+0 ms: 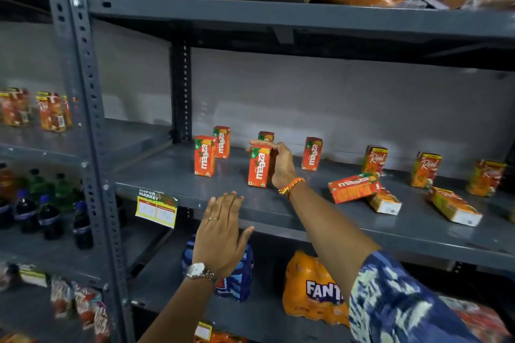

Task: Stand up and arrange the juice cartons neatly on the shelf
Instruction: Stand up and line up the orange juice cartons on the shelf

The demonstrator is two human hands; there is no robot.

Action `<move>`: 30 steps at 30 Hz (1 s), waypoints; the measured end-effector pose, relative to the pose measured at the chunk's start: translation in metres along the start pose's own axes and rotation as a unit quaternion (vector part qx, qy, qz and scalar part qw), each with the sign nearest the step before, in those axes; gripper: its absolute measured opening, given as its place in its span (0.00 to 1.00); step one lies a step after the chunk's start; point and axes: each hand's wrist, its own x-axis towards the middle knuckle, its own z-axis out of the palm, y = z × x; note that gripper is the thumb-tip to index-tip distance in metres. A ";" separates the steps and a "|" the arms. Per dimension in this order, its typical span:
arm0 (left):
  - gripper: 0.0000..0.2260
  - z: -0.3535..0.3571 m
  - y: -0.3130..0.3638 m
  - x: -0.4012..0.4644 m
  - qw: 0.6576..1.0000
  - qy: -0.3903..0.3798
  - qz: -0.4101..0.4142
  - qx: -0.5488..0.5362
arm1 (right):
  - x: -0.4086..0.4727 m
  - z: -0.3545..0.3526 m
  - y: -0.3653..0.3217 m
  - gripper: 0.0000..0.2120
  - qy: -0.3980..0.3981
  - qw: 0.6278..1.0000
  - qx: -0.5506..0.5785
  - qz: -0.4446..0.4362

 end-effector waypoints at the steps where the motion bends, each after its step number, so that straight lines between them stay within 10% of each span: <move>1: 0.29 0.000 0.000 0.000 1.000 0.002 0.000 -0.001 | -0.003 -0.003 -0.004 0.27 0.000 1.000 -0.006 -0.005; 10: 0.30 0.007 0.008 0.001 0.999 0.039 -0.014 0.005 | -0.067 -0.114 -0.083 0.15 -0.017 0.943 -0.304 -0.130; 18: 0.30 0.002 0.059 0.021 0.999 0.038 0.033 -0.011 | -0.108 -0.201 -0.103 0.39 0.097 0.781 -0.616 -0.039; 30: 0.24 0.012 0.062 0.023 0.996 0.047 0.067 -0.029 | -0.129 -0.203 -0.090 0.27 0.077 0.881 -0.461 -0.073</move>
